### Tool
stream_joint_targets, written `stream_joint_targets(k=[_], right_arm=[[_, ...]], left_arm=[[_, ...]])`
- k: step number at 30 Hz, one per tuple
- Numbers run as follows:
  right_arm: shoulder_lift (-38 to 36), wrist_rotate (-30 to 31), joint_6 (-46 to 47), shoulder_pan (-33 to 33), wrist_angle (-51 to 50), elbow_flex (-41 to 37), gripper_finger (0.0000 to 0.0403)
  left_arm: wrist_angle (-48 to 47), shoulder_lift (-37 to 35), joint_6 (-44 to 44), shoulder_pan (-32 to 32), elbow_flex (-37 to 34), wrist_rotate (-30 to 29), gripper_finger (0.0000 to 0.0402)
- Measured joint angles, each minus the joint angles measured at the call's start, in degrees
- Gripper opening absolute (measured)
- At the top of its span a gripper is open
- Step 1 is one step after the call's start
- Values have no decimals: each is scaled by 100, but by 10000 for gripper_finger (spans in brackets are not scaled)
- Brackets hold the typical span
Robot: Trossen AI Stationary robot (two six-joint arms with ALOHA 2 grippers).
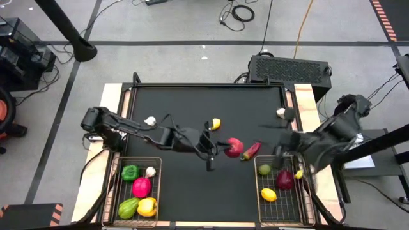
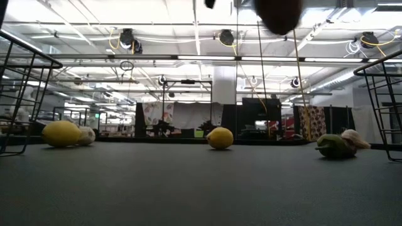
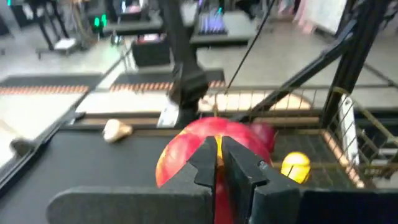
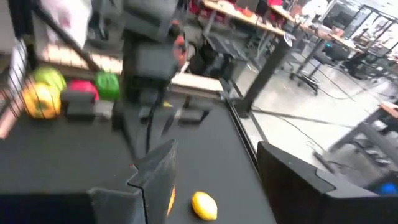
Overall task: Sort produce into baskets
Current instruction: Put the apple into the right gold wire basket
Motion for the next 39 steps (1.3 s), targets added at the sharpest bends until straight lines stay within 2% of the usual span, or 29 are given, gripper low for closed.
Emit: stream_joint_targets(k=[4, 6, 18, 24, 32, 39], right_arm=[[-164, -2, 12, 170, 3, 285, 212], [-239, -5, 14, 188, -8, 292, 212], [-275, -2, -1, 175, -12, 292, 212], [-275, -2, 0, 175, -155, 292, 212], [-273, -2, 130, 175, -340, 289, 212], [-273, -2, 126, 175, -348, 289, 212]], left_arm=[[968, 423, 67, -166, 26, 129, 19], [1144, 682, 150, -220, 178, 203, 19], [1135, 2821, 383, -336, 2446, 455, 19], [1136, 3540, 352, -252, 3252, 653, 19], [1103, 3865, 328, -107, 3427, 608, 22], [1136, 3948, 280, -4, 3427, 542, 46]])
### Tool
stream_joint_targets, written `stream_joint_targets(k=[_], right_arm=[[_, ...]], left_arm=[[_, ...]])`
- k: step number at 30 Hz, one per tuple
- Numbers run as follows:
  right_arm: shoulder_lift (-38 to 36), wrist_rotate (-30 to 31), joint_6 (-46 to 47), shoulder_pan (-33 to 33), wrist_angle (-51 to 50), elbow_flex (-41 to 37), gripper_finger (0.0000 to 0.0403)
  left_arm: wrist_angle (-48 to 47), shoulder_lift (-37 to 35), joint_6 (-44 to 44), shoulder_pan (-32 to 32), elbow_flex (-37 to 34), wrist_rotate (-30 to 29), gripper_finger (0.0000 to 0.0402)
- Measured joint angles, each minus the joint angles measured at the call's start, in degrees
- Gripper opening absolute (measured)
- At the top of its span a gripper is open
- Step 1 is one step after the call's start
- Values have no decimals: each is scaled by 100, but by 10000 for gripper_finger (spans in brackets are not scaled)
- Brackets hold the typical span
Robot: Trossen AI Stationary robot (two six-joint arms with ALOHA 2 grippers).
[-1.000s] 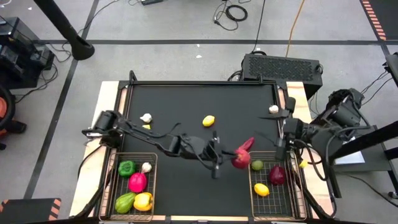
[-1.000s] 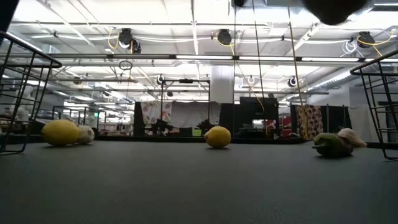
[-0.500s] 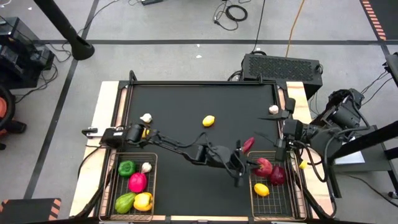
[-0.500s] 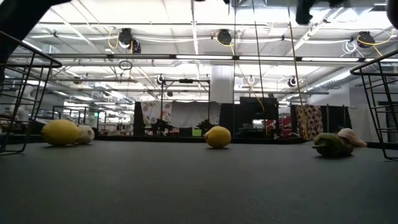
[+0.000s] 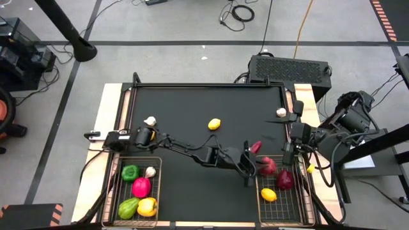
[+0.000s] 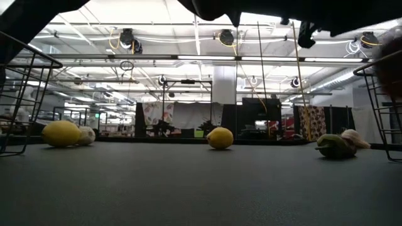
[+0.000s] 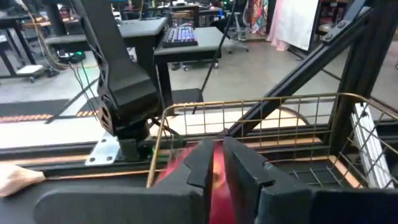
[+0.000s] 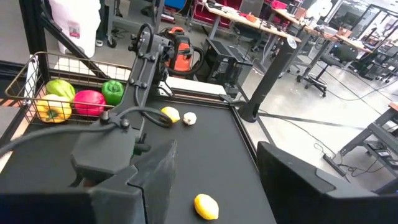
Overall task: Sort produce into baskets
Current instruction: Put the apple into the right gold wire basket, then put the left garlic into the left gold wire basket
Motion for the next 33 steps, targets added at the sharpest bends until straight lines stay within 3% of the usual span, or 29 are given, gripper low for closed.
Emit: stream_joint_targets(k=[9, 15, 20, 28, 33], right_arm=[[0, 0, 105, 0, -185, -4, 212], [-2, -22, 1073, 0, -960, -100, 212], [0, -26, 1672, 0, -1264, -642, 212], [5, 281, 1660, -1, -652, -1638, 212], [7, 952, 1567, -40, -549, -2044, 212]], left_arm=[[-60, 15, -178, 97, 0, -8, 109], [-921, -447, 29, 4, -2, -264, 132], [-3125, -1248, -273, -70, 0, -1316, 132], [-7506, -2399, -1241, 67, 0, -3406, 132], [-10059, -2853, -2203, 420, -12, -3815, 132]])
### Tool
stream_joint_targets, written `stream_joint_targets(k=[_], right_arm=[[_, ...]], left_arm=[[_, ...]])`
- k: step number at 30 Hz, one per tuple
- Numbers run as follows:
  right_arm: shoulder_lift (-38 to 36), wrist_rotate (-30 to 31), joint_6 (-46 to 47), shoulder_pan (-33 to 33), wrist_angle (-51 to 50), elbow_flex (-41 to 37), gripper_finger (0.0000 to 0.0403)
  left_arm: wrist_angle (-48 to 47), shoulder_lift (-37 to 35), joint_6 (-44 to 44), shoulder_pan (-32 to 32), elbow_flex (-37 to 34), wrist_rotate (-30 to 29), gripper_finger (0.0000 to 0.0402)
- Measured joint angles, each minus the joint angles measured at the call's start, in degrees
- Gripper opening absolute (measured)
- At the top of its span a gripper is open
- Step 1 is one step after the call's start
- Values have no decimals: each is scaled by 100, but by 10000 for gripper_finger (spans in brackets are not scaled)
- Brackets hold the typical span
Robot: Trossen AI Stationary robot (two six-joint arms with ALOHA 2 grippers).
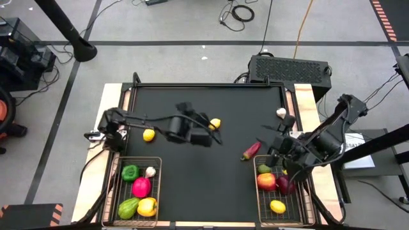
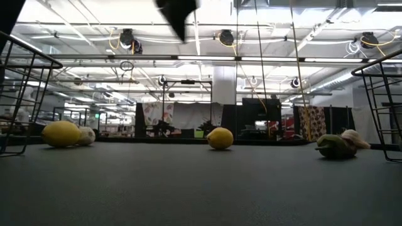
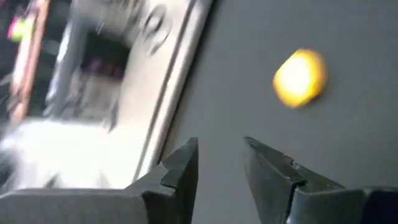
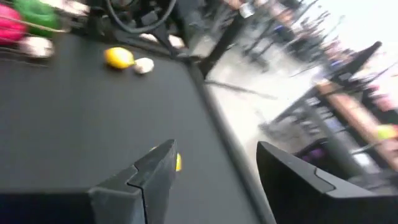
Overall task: Sort produce into baskets
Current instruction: Put the left garlic into the left gold wire basket
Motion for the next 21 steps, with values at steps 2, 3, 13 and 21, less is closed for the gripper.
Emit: stream_joint_targets(k=[2, 3, 13, 21], right_arm=[[-7, 330, -159, -60, 31, -135, 212], [-7, 406, -199, -101, 14, -192, 212], [-5, 300, -7, -517, -12, -427, 212], [-5, -393, -75, -910, 438, -433, 212]], left_arm=[[-673, -172, -446, 213, -149, -55, 132], [-828, -252, -614, 329, -258, -65, 132], [-827, -1265, -1185, 907, -2312, 911, 132], [-290, -3223, -1211, 953, -4005, 1297, 132]])
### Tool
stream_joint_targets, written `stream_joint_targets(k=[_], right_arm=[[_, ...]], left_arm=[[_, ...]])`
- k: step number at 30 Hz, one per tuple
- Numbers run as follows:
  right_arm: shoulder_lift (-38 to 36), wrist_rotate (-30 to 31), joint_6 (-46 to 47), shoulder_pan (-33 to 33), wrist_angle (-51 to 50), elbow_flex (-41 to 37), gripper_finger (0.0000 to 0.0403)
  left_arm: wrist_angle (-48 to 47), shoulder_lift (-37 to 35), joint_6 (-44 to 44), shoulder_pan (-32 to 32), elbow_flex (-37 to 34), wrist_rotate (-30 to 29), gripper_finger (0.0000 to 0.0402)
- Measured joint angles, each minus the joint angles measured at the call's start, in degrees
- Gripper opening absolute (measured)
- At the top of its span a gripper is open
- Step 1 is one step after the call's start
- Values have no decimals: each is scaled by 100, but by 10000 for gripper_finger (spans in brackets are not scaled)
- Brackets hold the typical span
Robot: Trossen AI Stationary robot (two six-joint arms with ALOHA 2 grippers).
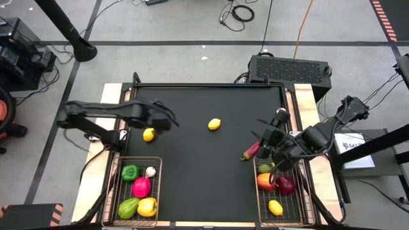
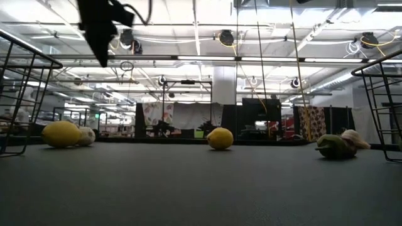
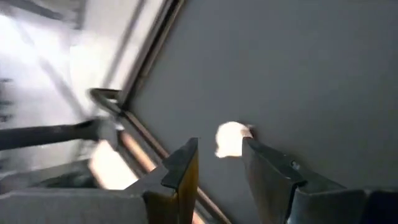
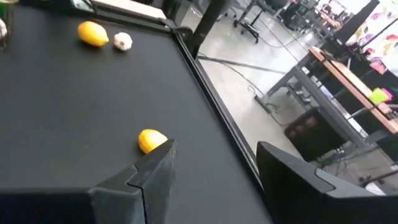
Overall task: Sort produce into baskets
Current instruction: Put the left garlic into the left gold wire basket
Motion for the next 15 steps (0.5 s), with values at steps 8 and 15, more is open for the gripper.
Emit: stream_joint_targets(k=[8, 15], right_arm=[[0, -570, -1051, -253, 1149, 0, 212], [0, -1479, -1286, -452, 1258, 2, 212]], left_arm=[[1141, -1276, -90, 1010, -815, 1540, 183], [1591, -966, 105, 1420, -1457, 1903, 296]])
